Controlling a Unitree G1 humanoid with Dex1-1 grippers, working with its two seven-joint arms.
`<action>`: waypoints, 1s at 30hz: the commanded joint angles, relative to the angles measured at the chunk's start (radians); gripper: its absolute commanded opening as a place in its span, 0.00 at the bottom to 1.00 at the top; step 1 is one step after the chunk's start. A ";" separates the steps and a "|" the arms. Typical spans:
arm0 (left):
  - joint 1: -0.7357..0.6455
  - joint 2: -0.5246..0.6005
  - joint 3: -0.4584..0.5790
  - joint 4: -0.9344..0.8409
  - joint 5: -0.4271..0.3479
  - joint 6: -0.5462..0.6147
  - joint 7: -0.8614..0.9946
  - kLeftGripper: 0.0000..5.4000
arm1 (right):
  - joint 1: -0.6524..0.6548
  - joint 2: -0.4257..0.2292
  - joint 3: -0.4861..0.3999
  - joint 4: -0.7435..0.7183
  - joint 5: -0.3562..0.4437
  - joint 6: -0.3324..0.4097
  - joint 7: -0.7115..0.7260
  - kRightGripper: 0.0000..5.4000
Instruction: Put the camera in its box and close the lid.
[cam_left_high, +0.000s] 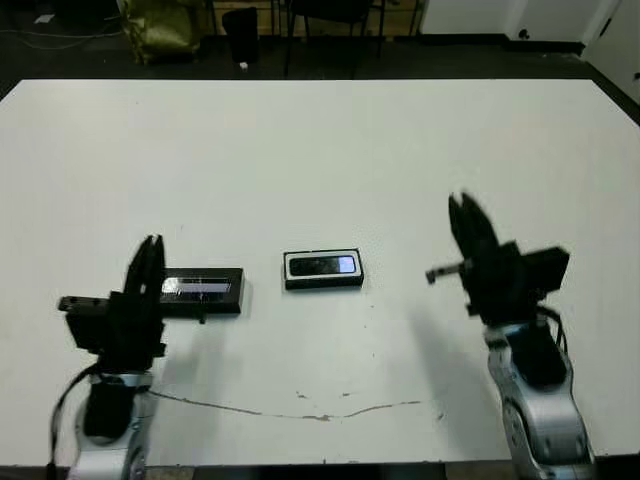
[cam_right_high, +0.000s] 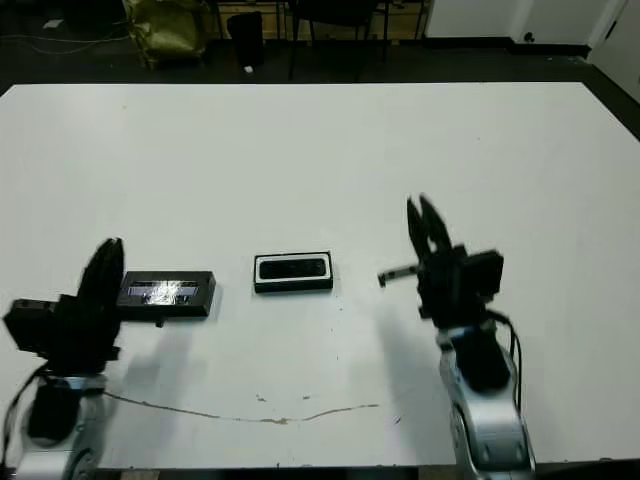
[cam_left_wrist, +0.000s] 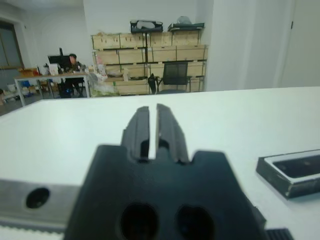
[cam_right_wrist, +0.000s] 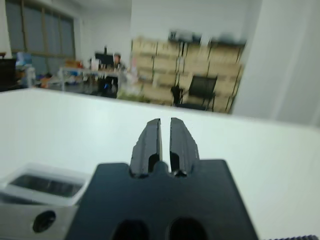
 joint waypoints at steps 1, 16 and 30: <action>0.034 0.062 0.041 -0.074 -0.029 0.104 -0.029 0.00 | 0.056 0.000 -0.025 -0.009 0.053 0.064 0.007 0.00; -0.045 0.537 0.217 -0.133 -0.134 0.365 -0.392 0.00 | 0.042 -0.009 -0.109 -0.124 0.267 0.324 -0.007 0.00; -0.487 0.865 -0.110 0.236 -0.123 0.531 -1.003 0.11 | -0.013 -0.031 -0.124 -0.147 0.229 0.381 -0.053 0.00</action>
